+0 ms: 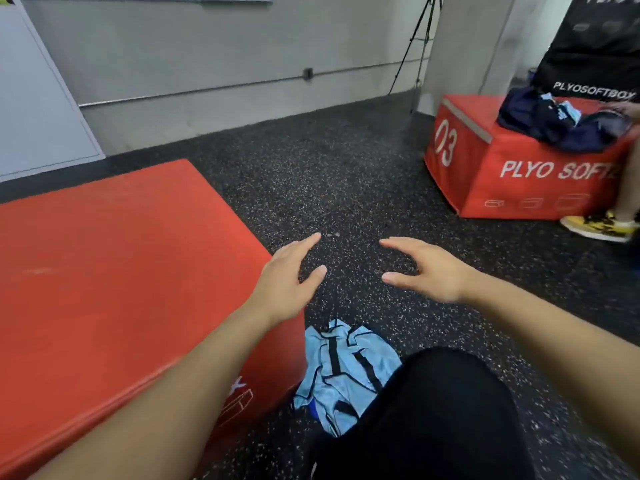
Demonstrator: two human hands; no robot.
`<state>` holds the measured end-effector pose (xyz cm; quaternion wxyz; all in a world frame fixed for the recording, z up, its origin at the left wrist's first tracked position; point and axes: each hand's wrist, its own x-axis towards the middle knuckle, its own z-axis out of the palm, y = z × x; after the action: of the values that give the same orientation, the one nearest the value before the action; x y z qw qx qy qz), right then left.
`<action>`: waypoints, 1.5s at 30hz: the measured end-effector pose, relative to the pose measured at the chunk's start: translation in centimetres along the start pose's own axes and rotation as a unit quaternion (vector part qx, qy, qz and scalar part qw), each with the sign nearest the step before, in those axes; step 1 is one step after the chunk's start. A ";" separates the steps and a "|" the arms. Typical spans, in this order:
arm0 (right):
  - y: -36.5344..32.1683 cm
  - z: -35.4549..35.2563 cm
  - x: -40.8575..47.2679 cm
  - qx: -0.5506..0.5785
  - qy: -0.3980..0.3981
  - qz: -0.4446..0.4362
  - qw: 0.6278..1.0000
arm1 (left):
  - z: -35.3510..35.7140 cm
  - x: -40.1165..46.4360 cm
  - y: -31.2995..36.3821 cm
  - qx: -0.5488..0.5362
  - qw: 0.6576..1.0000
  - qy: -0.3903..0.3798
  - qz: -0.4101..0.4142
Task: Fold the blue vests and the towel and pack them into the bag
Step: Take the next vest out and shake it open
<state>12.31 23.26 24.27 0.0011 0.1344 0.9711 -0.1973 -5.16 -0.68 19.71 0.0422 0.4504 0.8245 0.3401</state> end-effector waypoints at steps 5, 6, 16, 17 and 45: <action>5.9 3.9 -1.2 0.021 -0.039 0.040 0.998 | 6.5 0.9 -1.1 -0.013 0.998 -0.053 -0.009; 6.6 4.5 -1.5 0.025 -0.041 0.043 0.998 | 7.2 0.8 -1.2 -0.013 0.998 -0.057 -0.009; 13.7 11.7 -3.3 0.068 -0.078 0.079 0.991 | 18.5 0.8 -3.8 -0.014 0.985 -0.168 -0.032; 14.5 12.3 -3.3 0.072 -0.081 0.082 0.991 | 19.7 0.8 -4.1 -0.012 0.983 -0.179 -0.038; 25.9 23.2 -5.0 0.140 -0.167 0.137 0.966 | 41.8 -0.6 -11.0 -0.067 0.862 -0.413 -0.286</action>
<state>22.73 35.96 -6.80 0.1712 0.2305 0.8921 -0.3489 3.02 16.66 -19.01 0.5041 0.2902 0.7994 0.1502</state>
